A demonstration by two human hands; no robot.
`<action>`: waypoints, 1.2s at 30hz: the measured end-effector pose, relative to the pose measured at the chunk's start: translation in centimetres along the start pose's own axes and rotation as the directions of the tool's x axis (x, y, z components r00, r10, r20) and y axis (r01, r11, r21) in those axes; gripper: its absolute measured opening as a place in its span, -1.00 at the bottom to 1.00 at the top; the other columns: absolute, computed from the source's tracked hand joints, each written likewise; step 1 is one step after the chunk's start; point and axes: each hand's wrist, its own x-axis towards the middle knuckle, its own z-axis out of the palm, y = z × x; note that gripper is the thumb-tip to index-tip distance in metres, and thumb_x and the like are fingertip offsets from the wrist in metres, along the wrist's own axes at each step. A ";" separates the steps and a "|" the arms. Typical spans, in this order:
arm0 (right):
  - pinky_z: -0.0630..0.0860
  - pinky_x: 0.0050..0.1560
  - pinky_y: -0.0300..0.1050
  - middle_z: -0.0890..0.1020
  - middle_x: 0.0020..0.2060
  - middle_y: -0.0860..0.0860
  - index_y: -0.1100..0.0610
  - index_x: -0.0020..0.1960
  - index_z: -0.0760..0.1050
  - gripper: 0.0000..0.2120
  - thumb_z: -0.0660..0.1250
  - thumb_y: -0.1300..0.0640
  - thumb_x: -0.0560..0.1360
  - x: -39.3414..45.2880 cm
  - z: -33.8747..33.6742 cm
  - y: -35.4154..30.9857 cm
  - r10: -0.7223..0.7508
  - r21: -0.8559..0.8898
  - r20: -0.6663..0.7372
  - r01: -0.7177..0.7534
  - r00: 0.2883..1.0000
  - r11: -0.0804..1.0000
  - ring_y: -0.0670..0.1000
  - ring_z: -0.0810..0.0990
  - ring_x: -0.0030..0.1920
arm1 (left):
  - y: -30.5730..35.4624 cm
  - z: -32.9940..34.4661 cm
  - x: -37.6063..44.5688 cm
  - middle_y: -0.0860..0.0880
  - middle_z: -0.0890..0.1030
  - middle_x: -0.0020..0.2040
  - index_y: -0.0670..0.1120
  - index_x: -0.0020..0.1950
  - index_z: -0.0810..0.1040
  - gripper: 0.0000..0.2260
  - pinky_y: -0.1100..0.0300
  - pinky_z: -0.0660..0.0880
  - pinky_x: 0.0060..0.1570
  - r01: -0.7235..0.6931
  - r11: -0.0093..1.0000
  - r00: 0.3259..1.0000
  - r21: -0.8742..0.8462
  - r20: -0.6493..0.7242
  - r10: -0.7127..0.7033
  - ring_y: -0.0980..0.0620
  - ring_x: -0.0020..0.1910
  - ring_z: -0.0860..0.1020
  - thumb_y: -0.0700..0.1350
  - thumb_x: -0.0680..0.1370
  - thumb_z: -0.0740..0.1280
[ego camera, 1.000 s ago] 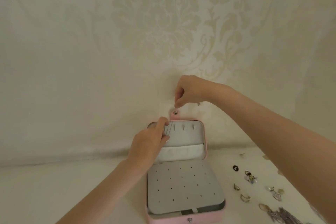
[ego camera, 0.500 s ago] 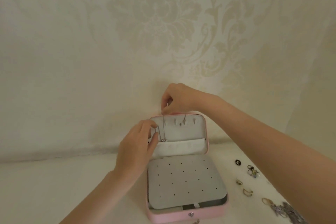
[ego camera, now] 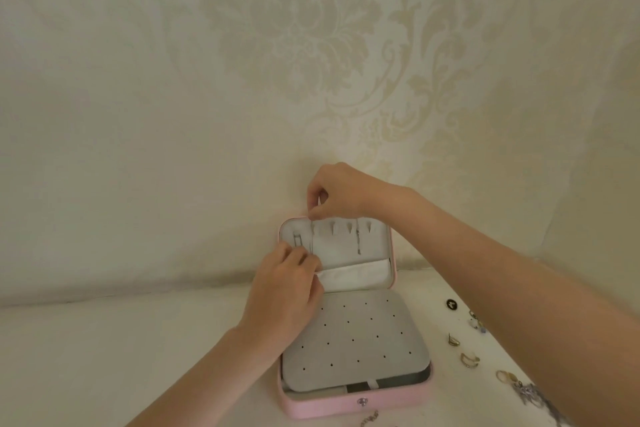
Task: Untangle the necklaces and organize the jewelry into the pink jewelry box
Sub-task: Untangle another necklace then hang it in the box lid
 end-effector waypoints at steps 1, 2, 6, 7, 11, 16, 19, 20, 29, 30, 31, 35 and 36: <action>0.29 -0.50 -0.49 0.42 -0.43 -0.10 0.24 -0.10 0.60 -0.91 0.36 0.23 0.46 0.0 0.1 0.0 0.004 0.001 0.002 -0.004 1.000 1.000 -0.16 0.36 -0.42 | 0.2 -0.1 0.2 0.04 0.53 -0.35 -0.07 -0.26 0.57 -0.78 0.15 0.46 -0.37 0.005 1.000 1.000 0.021 0.005 -0.005 0.01 -0.29 0.46 -0.11 0.42 0.14; 0.29 -0.50 -0.49 0.42 -0.43 -0.10 0.24 -0.10 0.61 -0.91 0.36 0.23 0.45 0.0 0.1 0.1 0.007 0.002 0.001 -0.007 1.000 1.000 -0.16 0.36 -0.42 | 0.4 -0.1 0.2 0.04 0.52 -0.36 -0.07 -0.28 0.56 -0.77 0.16 0.43 -0.38 0.000 0.999 1.000 0.051 0.004 -0.001 0.01 -0.30 0.45 -0.11 0.41 0.12; 0.30 -0.50 -0.48 0.43 -0.42 -0.10 0.24 -0.09 0.61 -0.91 0.37 0.22 0.46 0.1 0.1 -0.1 0.005 0.012 -0.003 -0.005 1.000 1.000 -0.16 0.37 -0.42 | 0.3 -0.3 0.0 -0.01 0.54 -0.23 -0.07 -0.15 0.60 -0.76 0.14 0.42 -0.34 -0.015 0.994 0.999 0.104 -0.032 0.018 -0.04 -0.23 0.47 -0.11 0.42 0.13; 0.30 -0.50 -0.48 0.43 -0.43 -0.10 0.24 -0.10 0.61 -0.91 0.37 0.22 0.46 0.1 0.1 -0.1 0.001 0.016 -0.003 -0.001 1.000 1.000 -0.16 0.37 -0.43 | 0.2 -0.3 -0.1 -0.02 0.54 -0.20 -0.08 -0.09 0.61 -0.74 0.13 0.43 -0.32 -0.023 0.993 0.999 0.115 -0.042 0.028 -0.05 -0.21 0.47 -0.11 0.43 0.14; 0.29 -0.47 -0.42 0.43 -0.45 -0.09 0.23 -0.10 0.61 -0.91 0.36 0.22 0.45 0.3 0.4 -0.2 -0.004 0.027 -0.004 0.004 1.000 1.000 -0.15 0.38 -0.43 | -0.4 -0.3 -0.3 -0.04 0.56 -0.14 -0.09 -0.05 0.63 -0.73 0.13 0.34 -0.21 -0.037 0.985 0.997 0.171 -0.067 0.049 -0.04 -0.13 0.39 -0.12 0.43 0.15; 0.32 -0.40 -0.31 0.43 -0.44 -0.09 0.22 -0.11 0.61 -0.92 0.37 0.22 0.45 0.6 1.5 0.0 -0.020 0.069 -0.054 0.024 0.998 0.997 -0.13 0.39 -0.42 | -1.1 -0.6 -0.9 -0.04 0.61 -0.08 -0.12 -0.02 0.64 -0.73 0.11 0.27 -0.10 -0.068 0.977 0.994 0.200 -0.075 0.085 -0.03 -0.04 0.40 -0.12 0.43 0.19; 0.31 -0.37 -0.27 0.41 -0.44 -0.12 0.21 -0.12 0.62 -0.93 0.37 0.22 0.45 0.9 2.2 0.0 -0.043 0.092 -0.101 0.052 0.994 0.994 -0.15 0.37 -0.43 | -1.3 -0.7 -1.3 -0.04 0.61 -0.07 -0.12 -0.01 0.63 -0.74 0.09 0.29 -0.07 -0.080 0.970 0.991 0.230 -0.085 0.102 -0.04 -0.03 0.41 -0.12 0.41 0.22; 0.31 -0.37 -0.27 0.40 -0.44 -0.13 0.20 -0.12 0.62 -0.93 0.38 0.22 0.45 1.0 2.4 -0.1 -0.053 0.090 -0.108 0.063 0.993 0.994 -0.15 0.37 -0.43 | -1.4 -0.8 -1.3 -0.05 0.60 -0.06 -0.12 0.00 0.63 -0.74 0.09 0.29 -0.05 -0.079 0.967 0.990 0.242 -0.092 0.104 -0.04 -0.03 0.41 -0.13 0.40 0.22; 0.34 -0.21 -0.19 0.42 -0.34 -0.11 0.16 -0.05 0.60 -0.88 0.33 0.14 0.49 1.1 3.6 -0.4 -0.110 -0.057 -0.195 0.100 0.975 0.993 -0.07 0.39 -0.25 | -2.2 -1.2 -1.2 -0.08 0.60 0.06 -0.15 0.07 0.61 -0.69 0.02 0.29 0.05 -0.039 0.953 0.992 0.300 -0.105 0.073 -0.08 0.07 0.41 -0.18 0.40 0.20; 0.34 -0.19 -0.18 0.44 -0.29 -0.09 0.15 -0.04 0.59 -0.87 0.31 0.13 0.50 1.0 3.8 -0.4 -0.110 -0.092 -0.212 0.092 0.971 0.991 -0.06 0.40 -0.21 | -2.2 -1.2 -1.2 -0.08 0.60 0.08 -0.16 0.08 0.61 -0.68 0.02 0.28 0.05 -0.038 0.953 0.992 0.300 -0.102 0.072 -0.08 0.08 0.41 -0.19 0.40 0.20; 0.34 -0.18 -0.18 0.47 -0.26 -0.06 0.15 -0.03 0.57 -0.87 0.30 0.12 0.51 0.9 3.9 -0.4 -0.106 -0.116 -0.231 0.081 0.967 0.990 -0.05 0.41 -0.19 | -2.2 -1.3 -1.3 -0.08 0.59 0.09 -0.16 0.09 0.61 -0.67 0.03 0.28 0.05 -0.038 0.954 0.993 0.298 -0.100 0.071 -0.08 0.08 0.40 -0.19 0.40 0.20; 0.35 -0.17 -0.16 0.57 -0.16 0.00 0.15 -0.04 0.54 -0.87 0.29 0.10 0.52 0.3 4.1 0.2 -0.064 -0.123 -0.283 0.030 0.957 0.992 0.01 0.49 -0.12 | -2.3 -1.3 -1.3 -0.06 0.59 0.10 -0.20 0.08 0.61 -0.67 0.05 0.27 0.05 -0.053 0.961 0.992 0.271 -0.100 0.083 -0.06 0.08 0.40 -0.20 0.39 0.18; 0.36 -0.17 -0.16 0.58 -0.15 0.01 0.14 -0.04 0.54 -0.87 0.30 0.09 0.52 0.1 4.1 0.3 -0.057 -0.123 -0.286 0.023 0.957 0.992 0.03 0.51 -0.10 | -2.3 -1.2 -1.3 -0.06 0.59 0.10 -0.20 0.08 0.61 -0.67 0.05 0.27 0.05 -0.055 0.962 0.992 0.267 -0.099 0.084 -0.06 0.08 0.40 -0.20 0.39 0.18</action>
